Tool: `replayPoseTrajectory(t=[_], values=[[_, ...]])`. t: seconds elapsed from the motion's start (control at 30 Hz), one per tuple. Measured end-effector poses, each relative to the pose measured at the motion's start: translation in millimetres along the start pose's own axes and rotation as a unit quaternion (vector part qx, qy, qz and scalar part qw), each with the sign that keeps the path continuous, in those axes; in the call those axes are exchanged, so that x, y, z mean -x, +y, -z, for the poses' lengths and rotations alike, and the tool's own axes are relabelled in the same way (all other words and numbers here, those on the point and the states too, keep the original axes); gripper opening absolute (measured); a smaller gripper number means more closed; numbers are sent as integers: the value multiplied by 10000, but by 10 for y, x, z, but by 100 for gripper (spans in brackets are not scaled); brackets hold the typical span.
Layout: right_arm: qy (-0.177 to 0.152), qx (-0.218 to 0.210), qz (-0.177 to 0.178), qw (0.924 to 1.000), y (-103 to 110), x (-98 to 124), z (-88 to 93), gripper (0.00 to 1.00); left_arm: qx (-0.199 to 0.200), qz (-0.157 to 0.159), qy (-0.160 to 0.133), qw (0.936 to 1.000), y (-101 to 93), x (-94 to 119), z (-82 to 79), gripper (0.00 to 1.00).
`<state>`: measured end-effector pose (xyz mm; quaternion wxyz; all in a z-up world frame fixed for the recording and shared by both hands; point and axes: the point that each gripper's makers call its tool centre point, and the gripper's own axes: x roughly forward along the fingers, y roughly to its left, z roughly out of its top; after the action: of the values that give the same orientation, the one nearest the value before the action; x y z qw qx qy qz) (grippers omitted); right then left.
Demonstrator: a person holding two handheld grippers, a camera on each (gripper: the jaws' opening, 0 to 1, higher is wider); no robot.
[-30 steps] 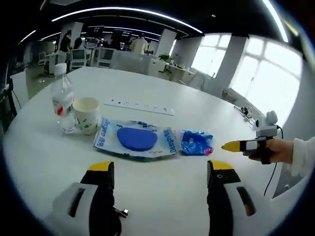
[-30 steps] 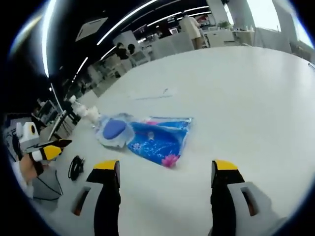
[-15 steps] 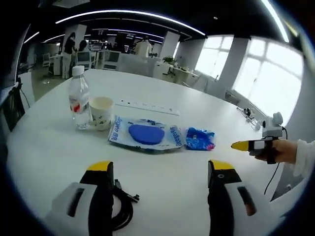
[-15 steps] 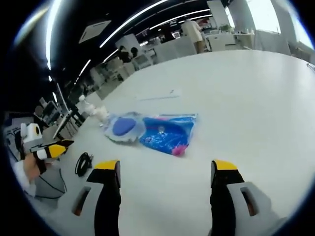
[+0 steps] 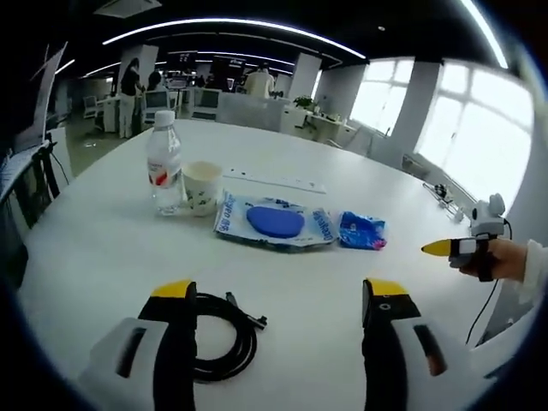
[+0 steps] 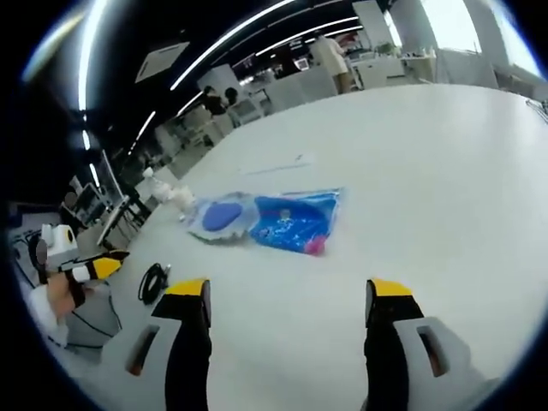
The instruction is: Arrange the tabletop items into an orderly group along one side of the table until the central work area is clear of visible clutter.
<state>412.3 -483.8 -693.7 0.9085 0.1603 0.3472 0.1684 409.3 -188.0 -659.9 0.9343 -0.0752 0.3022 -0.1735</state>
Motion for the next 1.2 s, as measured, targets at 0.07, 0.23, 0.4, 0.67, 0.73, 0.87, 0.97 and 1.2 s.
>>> replayPoseTrajectory(t=[0.07, 0.23, 0.4, 0.67, 0.73, 0.87, 0.97, 1.2], values=[[6, -9, -4, 10000, 14, 3, 11, 72, 0, 16, 7, 10000, 9, 1, 7, 81], [20, -57, -27, 10000, 42, -6, 34, 71, -38, 18, 18, 10000, 12, 23, 11, 80], [10, -90, -32, 10000, 65, 7, 61, 70, -157, 80, 266, 9995, 7, 5, 154, 79], [-56, -234, -105, 9997, 163, 99, 127, 70, -452, 65, 1144, 9924, 92, -8, 643, 66], [-84, -251, -113, 9996, 193, 124, 134, 70, -548, 40, 1242, 9907, 135, -28, 699, 63], [-170, -364, -172, 9990, 263, 191, 162, 68, -563, 89, 1411, 9883, 200, -68, 754, 57], [-279, -539, -188, 9980, 322, 266, 197, 68, -605, 110, 1490, 9869, 240, -105, 778, 50], [-340, -678, -175, 9970, 356, 371, 231, 66, -654, 216, 1738, 9824, 280, -200, 876, 33]])
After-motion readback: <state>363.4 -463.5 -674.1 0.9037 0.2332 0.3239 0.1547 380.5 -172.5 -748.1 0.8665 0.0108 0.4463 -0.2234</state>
